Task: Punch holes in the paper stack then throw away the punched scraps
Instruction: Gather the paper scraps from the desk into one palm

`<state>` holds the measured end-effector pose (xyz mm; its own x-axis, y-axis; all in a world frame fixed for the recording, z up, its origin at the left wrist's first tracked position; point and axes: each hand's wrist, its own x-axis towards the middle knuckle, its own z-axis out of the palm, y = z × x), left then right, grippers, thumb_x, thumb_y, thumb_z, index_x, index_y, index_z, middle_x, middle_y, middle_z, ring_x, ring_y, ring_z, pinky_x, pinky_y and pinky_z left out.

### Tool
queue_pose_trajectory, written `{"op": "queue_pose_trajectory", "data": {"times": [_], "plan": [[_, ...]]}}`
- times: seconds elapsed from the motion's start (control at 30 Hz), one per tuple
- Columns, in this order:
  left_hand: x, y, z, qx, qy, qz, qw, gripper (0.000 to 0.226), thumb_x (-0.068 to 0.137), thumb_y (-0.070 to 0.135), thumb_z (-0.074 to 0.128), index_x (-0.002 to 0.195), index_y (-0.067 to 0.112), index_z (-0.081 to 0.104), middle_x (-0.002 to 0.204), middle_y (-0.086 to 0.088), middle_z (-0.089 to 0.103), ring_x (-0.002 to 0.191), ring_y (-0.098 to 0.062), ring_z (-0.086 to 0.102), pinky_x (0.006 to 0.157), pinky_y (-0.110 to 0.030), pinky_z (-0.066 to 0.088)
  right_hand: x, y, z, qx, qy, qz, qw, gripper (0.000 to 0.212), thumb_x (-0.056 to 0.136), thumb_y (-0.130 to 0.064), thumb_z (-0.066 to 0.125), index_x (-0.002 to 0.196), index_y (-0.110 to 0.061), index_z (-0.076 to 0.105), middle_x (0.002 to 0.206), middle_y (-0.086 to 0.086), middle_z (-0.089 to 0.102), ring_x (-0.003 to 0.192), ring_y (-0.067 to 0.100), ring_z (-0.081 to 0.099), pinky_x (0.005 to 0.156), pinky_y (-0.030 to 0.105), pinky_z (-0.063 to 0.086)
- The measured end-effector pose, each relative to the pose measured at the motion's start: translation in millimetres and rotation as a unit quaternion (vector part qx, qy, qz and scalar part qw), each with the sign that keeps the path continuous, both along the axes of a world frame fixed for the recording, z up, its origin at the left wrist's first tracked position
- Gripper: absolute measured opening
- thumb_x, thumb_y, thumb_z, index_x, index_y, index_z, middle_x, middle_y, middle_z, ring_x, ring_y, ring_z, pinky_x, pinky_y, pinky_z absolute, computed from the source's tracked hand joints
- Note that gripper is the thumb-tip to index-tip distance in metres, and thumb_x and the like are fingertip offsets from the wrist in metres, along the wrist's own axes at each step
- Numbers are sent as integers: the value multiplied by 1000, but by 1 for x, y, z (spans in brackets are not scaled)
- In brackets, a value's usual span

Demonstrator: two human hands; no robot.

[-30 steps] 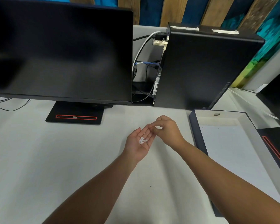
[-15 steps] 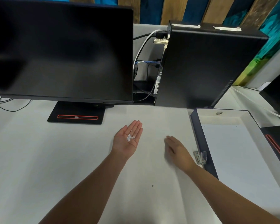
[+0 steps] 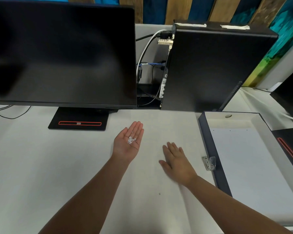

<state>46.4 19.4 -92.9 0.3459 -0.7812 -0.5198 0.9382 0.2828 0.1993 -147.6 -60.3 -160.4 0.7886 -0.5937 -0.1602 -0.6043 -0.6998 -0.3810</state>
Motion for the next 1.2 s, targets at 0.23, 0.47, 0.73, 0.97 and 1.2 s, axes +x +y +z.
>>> {"op": "queue_pose_trajectory", "data": {"times": [0.23, 0.47, 0.73, 0.97, 1.2], "plan": [[0, 4, -1, 3, -2, -4, 1000, 36, 101, 18, 36, 110, -5, 62, 108, -20, 71, 108, -28, 63, 95, -39, 49, 48, 16, 9, 4, 64, 119, 991, 77, 85, -66, 14, 149, -21, 13, 159, 5, 5, 147, 26, -2, 118, 43, -2], [-3, 7, -1, 17, -3, -15, 1000, 36, 101, 18, 37, 111, -4, 62, 108, -18, 71, 106, -28, 65, 98, -38, 48, 28, 12, 7, 6, 8, 21, 1000, 48, 88, -38, 34, 124, -10, 47, 138, 16, 46, 128, 37, 40, 110, 47, 31], [-19, 12, -8, 32, 7, -33, 999, 34, 100, 18, 39, 108, -4, 64, 106, -18, 72, 98, -27, 69, 89, -37, 52, 7, 2, 13, 36, -54, -61, 996, 13, 83, -21, 44, 90, -12, 49, 102, 17, 59, 101, 35, 51, 92, 43, 46], [-52, 13, -3, 26, 9, -36, 999, 33, 99, 17, 40, 108, -5, 64, 106, -19, 72, 101, -28, 68, 88, -39, 55, -12, 0, 44, 71, -121, -98, 985, 29, 90, -19, 55, 118, -11, 59, 124, 3, 57, 116, 22, 50, 92, 17, 33], [-103, 19, 6, 22, 6, -27, 999, 32, 98, 15, 41, 106, -5, 65, 104, -18, 72, 90, -28, 73, 90, -37, 51, -55, 11, 99, 102, -205, -129, 965, 19, 89, -14, 58, 106, -13, 66, 106, 2, 59, 89, 12, 56, 70, 5, 36]]}}
